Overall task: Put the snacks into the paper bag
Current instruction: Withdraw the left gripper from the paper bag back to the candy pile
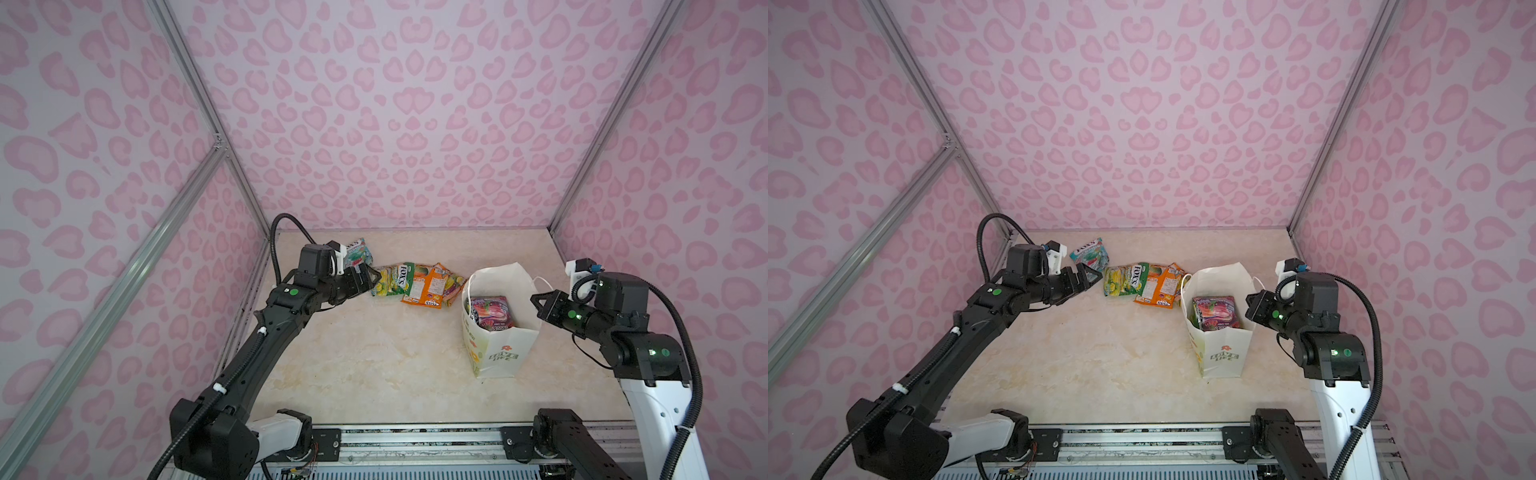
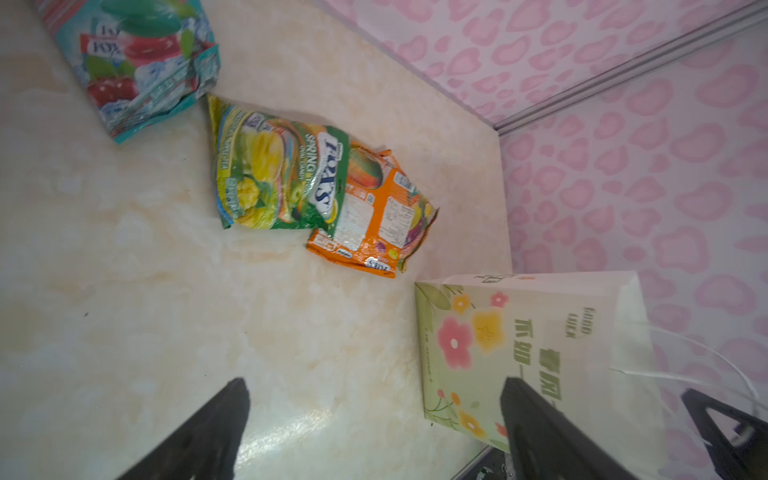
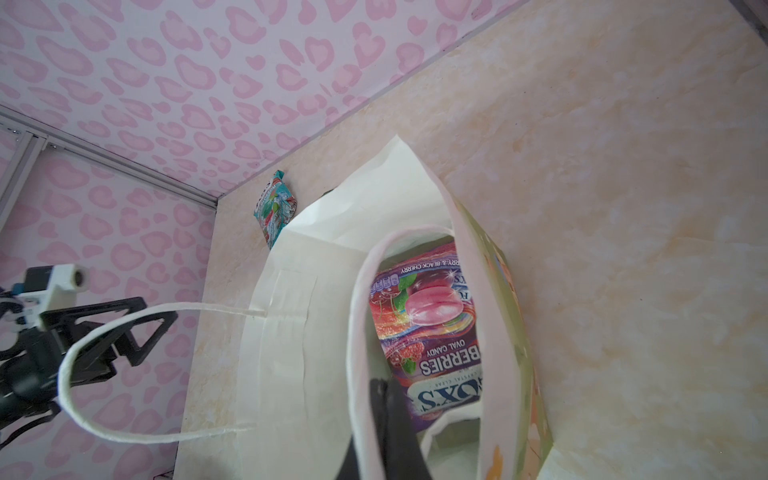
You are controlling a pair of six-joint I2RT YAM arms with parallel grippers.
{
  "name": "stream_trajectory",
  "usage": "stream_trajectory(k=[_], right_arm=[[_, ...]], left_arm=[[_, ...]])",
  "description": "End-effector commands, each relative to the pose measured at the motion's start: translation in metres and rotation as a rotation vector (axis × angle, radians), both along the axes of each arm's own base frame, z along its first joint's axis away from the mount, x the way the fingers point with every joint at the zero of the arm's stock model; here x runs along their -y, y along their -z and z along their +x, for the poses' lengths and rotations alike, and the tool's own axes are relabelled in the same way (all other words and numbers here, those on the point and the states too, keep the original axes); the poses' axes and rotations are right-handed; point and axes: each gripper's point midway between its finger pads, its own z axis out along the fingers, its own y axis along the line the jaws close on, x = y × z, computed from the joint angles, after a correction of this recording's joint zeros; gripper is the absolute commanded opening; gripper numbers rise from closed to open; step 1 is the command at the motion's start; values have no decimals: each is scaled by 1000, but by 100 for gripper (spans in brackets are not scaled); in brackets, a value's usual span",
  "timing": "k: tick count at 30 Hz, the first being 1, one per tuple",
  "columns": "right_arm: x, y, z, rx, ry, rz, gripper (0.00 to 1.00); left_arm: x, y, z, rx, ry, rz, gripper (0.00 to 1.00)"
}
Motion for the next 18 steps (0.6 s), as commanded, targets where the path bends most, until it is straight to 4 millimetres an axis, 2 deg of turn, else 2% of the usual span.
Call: stream_trajectory(k=[1, 9, 14, 18], right_arm=[[1, 1, -2, -1, -4, -11, 0], [0, 2, -4, -1, -7, -8, 0], [1, 0, -6, 2, -6, -13, 0], [1, -2, -8, 6, -4, -16, 0]], left_arm=[[-2, 23, 23, 16, 21, -8, 99], [-3, 104, 74, -103, 13, -90, 96], [3, 139, 100, -154, 20, -103, 95], [8, 162, 110, -194, 29, -123, 92]])
